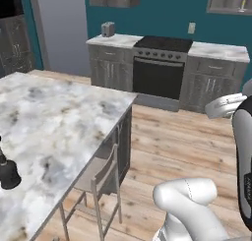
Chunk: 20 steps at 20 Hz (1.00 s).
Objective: Get the candle and the liquor from the cabinet and move them to the dining counter.
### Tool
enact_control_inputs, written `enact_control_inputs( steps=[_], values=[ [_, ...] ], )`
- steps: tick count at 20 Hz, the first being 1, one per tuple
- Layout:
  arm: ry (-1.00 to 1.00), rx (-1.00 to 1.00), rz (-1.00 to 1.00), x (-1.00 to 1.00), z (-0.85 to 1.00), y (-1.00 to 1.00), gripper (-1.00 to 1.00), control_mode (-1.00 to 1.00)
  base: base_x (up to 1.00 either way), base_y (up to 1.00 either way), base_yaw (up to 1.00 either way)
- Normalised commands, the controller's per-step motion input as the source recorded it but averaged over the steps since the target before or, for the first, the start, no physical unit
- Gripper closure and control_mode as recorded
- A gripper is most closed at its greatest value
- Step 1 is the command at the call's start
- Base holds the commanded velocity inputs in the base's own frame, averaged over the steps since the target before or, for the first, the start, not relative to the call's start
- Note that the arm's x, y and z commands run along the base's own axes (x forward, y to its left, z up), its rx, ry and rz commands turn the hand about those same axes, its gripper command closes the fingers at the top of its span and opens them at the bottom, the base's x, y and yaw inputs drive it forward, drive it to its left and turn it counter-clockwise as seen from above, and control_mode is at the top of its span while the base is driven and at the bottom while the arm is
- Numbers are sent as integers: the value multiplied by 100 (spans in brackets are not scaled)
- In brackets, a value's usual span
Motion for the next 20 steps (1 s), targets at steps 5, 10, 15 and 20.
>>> enact_control_inputs(
  steps=[5, 10, 15, 20],
  values=[
    [0, 0, 0, 0, 0, 0, -100, 100, -3, -29, -73],
    [0, 0, 0, 0, 0, 0, -100, 100, 6, -21, -43],
    [0, 0, 0, 0, 0, 0, -100, 100, 63, -5, -8],
    [0, 0, 0, 0, 0, 0, -100, 100, 100, -13, 0]
  ],
)
